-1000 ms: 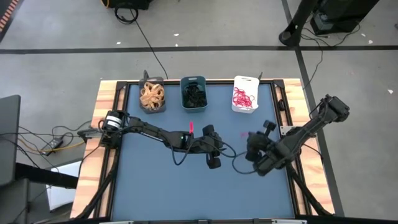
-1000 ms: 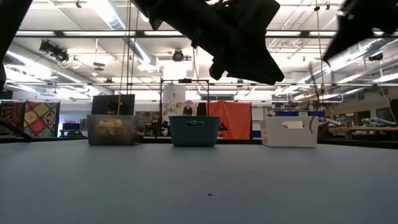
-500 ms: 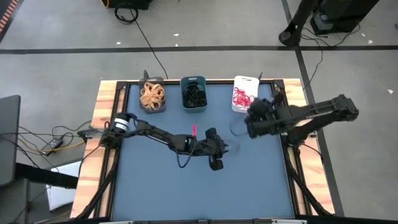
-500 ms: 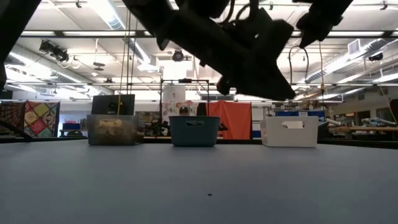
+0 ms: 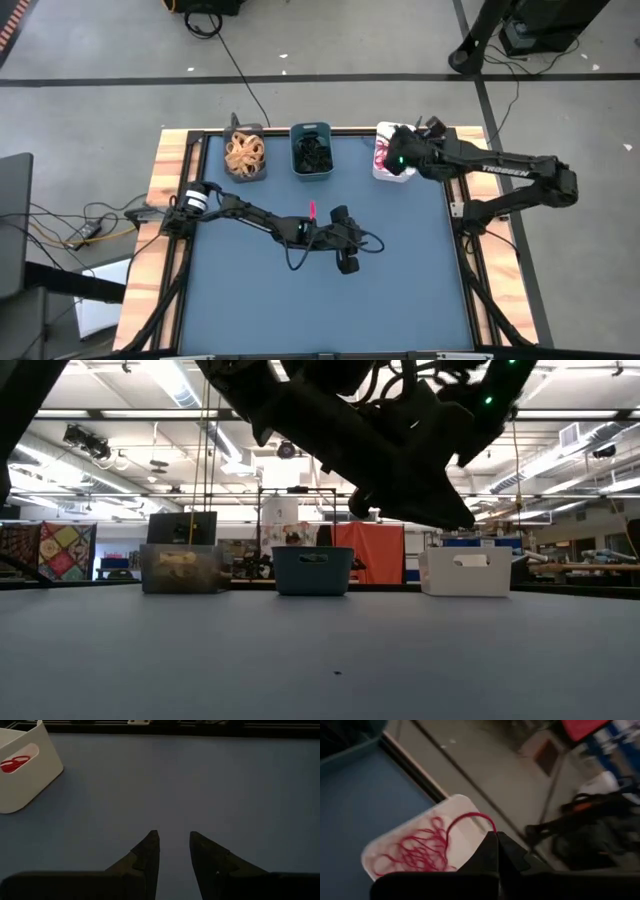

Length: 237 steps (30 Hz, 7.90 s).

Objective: Sort rubber bands into baskets
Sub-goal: Put the red rubber band into the white bin, then return to Home Position

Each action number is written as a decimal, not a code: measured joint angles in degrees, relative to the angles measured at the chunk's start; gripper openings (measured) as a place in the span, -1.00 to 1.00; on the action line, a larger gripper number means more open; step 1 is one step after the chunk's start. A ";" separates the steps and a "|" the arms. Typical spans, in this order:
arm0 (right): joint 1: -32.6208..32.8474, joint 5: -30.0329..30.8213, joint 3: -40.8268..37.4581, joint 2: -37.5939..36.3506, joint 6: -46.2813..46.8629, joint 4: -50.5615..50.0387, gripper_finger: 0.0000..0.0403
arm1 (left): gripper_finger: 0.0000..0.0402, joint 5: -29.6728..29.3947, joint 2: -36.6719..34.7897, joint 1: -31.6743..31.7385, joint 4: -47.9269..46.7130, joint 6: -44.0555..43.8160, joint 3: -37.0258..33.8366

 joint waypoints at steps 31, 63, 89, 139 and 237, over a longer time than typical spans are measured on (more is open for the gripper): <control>-13.94 -21.77 -19.47 -0.23 -1.06 30.90 -0.12 | -0.45 -0.50 0.00 0.90 1.99 0.26 0.00; 26.05 -30.00 -30.37 -31.42 -1.84 41.75 -0.94 | -0.77 2.78 -16.31 4.28 -14.62 3.34 0.02; 30.76 -42.27 -41.68 -17.71 -7.90 76.02 -0.99 | -0.96 5.55 -67.36 2.69 19.80 2.93 -60.53; 36.69 -39.08 -52.89 -57.29 -13.09 61.50 -0.97 | -0.96 2.32 -105.94 2.62 -13.68 1.04 -67.46; 22.17 -48.94 -61.37 -69.33 -5.96 52.03 -0.96 | -0.95 7.07 -120.06 -0.90 -10.35 2.17 -78.01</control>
